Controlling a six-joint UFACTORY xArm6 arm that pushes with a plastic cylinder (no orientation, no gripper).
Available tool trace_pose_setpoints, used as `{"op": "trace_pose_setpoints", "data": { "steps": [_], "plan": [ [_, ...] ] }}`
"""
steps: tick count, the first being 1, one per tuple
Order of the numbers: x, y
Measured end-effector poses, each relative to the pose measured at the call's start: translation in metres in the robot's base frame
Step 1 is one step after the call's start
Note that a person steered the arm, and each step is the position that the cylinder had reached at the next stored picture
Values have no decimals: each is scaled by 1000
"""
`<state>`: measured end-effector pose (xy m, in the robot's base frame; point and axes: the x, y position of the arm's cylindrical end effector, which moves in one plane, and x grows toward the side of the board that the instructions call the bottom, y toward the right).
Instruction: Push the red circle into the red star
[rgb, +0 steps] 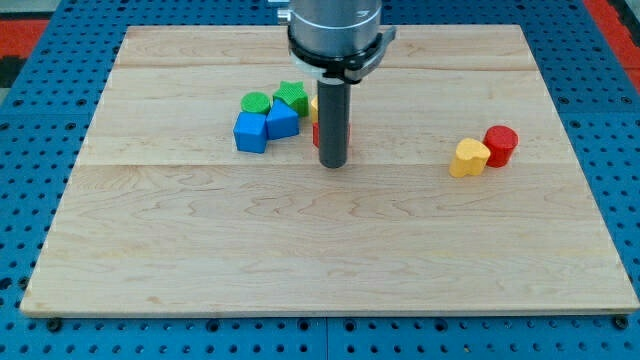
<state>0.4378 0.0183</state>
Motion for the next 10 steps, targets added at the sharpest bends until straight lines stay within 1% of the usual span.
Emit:
{"op": "trace_pose_setpoints", "data": {
  "steps": [2, 3, 4, 5, 7, 8, 9, 10],
  "plan": [
    [-23, 22],
    [-23, 49],
    [-31, 101],
    [-46, 139],
    [-46, 236],
    [-34, 248],
    [-11, 203],
    [-3, 129]
  ]
}}
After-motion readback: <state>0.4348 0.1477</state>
